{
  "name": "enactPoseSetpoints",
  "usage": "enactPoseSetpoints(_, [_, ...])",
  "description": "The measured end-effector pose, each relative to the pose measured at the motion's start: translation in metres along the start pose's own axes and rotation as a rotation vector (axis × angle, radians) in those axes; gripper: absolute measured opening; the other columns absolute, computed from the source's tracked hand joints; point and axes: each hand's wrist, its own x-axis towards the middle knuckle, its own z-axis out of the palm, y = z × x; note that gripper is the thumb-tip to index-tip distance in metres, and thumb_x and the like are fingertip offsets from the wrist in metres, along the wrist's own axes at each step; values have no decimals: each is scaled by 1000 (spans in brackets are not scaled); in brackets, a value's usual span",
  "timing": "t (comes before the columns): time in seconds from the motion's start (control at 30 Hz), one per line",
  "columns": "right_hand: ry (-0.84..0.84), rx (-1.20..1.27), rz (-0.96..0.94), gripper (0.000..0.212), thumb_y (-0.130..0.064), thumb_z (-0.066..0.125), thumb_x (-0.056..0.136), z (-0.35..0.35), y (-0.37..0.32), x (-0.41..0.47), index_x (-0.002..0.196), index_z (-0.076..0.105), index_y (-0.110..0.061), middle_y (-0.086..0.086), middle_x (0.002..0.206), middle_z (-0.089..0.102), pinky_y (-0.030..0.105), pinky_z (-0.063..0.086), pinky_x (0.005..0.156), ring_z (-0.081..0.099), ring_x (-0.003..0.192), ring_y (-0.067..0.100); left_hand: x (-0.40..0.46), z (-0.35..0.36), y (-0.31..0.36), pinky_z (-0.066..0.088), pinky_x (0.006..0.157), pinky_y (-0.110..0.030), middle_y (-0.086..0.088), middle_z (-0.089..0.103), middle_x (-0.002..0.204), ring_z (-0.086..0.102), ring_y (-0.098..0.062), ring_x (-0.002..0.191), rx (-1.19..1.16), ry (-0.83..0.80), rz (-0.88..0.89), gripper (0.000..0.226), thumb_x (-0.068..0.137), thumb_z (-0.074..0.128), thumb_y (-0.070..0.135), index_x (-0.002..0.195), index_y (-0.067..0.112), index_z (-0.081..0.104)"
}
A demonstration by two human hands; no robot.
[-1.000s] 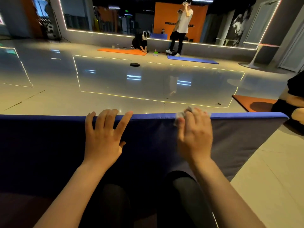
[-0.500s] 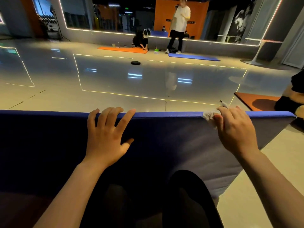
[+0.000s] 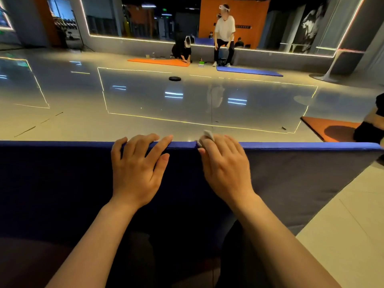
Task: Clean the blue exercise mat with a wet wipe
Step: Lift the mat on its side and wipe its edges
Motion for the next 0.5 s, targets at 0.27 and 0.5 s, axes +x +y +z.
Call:
enactPoseSetpoints(0.27, [-52,-328,165,43,-32,34,107,-68,134,-45,101,66,-3,22,98,64,49,43,85,58,89,40,-5,4,-4,24,104,-48,-8,51,124,45,-30,115,74,-5,71,44,100,32,46,136,25,46])
enactPoseSetpoints(0.5, [38,-133,407,40,-23,33,105,-49,111,-43,100,67,-2,17,116,66,45,30,110,55,118,35,-1,8,-2,23,105,-49,-8,56,122,45,-28,115,50,-7,37,43,102,26,45,133,25,48])
